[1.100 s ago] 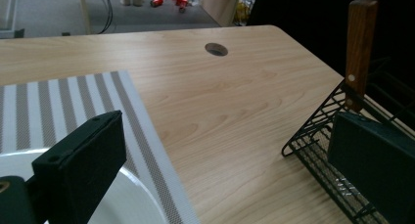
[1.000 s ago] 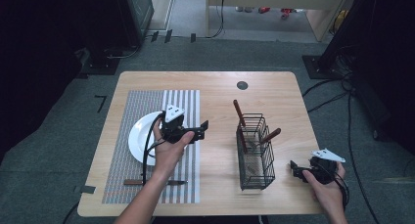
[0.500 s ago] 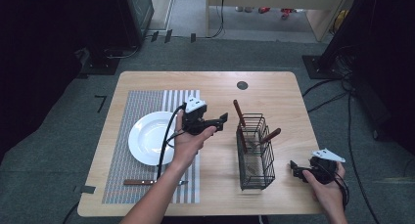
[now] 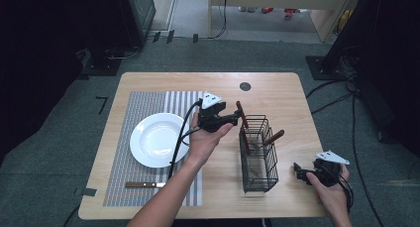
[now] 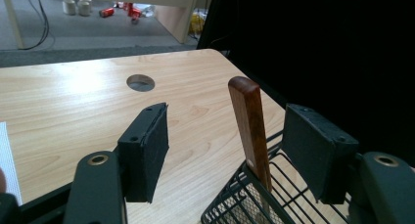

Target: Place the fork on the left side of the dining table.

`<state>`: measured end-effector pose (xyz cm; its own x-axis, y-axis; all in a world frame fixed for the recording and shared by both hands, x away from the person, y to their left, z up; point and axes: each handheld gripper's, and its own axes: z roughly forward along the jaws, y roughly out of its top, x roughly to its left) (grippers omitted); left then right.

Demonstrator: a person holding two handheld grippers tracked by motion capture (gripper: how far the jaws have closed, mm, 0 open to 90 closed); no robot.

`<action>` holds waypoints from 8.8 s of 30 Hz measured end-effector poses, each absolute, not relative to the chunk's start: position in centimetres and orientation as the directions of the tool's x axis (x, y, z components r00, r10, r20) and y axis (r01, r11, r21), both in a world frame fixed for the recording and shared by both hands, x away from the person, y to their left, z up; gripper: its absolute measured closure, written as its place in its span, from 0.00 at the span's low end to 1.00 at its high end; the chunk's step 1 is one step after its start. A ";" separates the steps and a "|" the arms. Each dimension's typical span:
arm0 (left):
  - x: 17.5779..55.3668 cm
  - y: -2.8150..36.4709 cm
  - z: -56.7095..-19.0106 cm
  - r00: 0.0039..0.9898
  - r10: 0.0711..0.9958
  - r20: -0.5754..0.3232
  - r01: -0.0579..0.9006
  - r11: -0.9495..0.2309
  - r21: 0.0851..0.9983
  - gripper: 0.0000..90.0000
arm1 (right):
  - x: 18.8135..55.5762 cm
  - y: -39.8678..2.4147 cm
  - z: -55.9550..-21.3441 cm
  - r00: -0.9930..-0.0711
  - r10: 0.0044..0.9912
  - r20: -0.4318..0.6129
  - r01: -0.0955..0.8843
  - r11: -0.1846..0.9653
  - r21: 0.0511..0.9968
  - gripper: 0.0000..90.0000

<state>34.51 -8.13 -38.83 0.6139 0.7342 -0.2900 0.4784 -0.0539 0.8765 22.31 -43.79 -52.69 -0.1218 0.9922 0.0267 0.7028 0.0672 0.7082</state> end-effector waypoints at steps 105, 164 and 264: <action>46.0 15.7 -45.3 0.212 0.701 -0.681 0.435 0.556 0.708 0.92 | 22.3 -43.8 -52.7 -0.124 0.992 0.027 0.703 0.069 0.708 0.00; 46.7 19.3 -46.7 0.031 0.920 -0.392 0.732 0.246 0.635 0.09 | 22.3 -43.8 -52.7 -0.125 0.992 0.027 0.703 0.070 0.708 0.00; 24.8 23.2 -51.9 0.191 0.982 -0.007 0.694 -0.130 0.708 0.00 | 22.3 -43.7 -52.7 -0.134 0.991 0.027 0.703 0.076 0.707 0.00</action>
<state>24.75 23.19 -51.91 0.1907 0.9816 -0.0068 0.6944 -0.1300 0.7077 22.31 -43.70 -52.68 -0.1343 0.9906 0.0267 0.7026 0.0762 0.7075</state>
